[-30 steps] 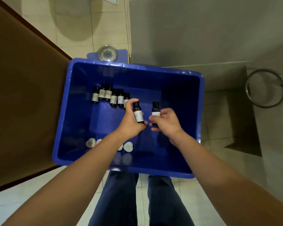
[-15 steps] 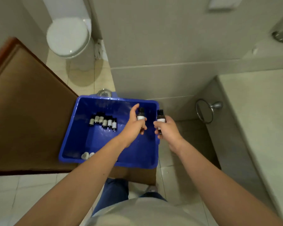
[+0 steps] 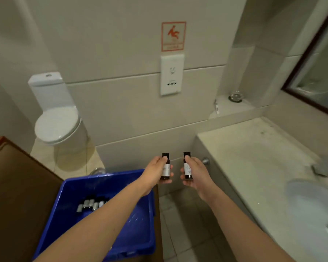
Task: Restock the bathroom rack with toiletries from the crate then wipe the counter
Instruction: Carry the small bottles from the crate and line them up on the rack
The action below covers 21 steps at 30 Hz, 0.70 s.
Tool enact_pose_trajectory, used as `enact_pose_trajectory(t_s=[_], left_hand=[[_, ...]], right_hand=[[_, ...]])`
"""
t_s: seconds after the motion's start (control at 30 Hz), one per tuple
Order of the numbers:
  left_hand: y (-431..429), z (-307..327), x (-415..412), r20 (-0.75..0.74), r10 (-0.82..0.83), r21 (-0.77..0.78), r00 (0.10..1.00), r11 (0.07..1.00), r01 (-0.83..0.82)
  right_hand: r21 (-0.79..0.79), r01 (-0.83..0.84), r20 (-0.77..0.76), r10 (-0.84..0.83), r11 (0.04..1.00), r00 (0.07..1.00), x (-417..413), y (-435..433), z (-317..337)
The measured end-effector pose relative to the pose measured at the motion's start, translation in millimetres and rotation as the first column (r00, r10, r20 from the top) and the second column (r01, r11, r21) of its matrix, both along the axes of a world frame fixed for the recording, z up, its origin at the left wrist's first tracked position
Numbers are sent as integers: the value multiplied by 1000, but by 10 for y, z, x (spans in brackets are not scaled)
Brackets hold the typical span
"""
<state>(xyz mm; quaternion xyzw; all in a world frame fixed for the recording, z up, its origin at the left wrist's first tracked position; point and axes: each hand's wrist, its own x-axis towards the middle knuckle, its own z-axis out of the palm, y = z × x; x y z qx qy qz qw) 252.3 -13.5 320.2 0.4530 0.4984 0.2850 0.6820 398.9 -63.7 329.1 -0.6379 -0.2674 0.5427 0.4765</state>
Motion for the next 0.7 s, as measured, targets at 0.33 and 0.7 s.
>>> enact_pose_trajectory(t_s=[0.33, 0.7], left_hand=[[24, 444, 777, 29, -348, 40, 937, 937, 347], [-571, 672, 1292, -8, -713, 146, 701, 693, 706]], right_hand=[[87, 317, -116, -307, 944, 945, 532, -457, 343], [98, 666, -62, -663, 740, 746, 528, -1481, 628]])
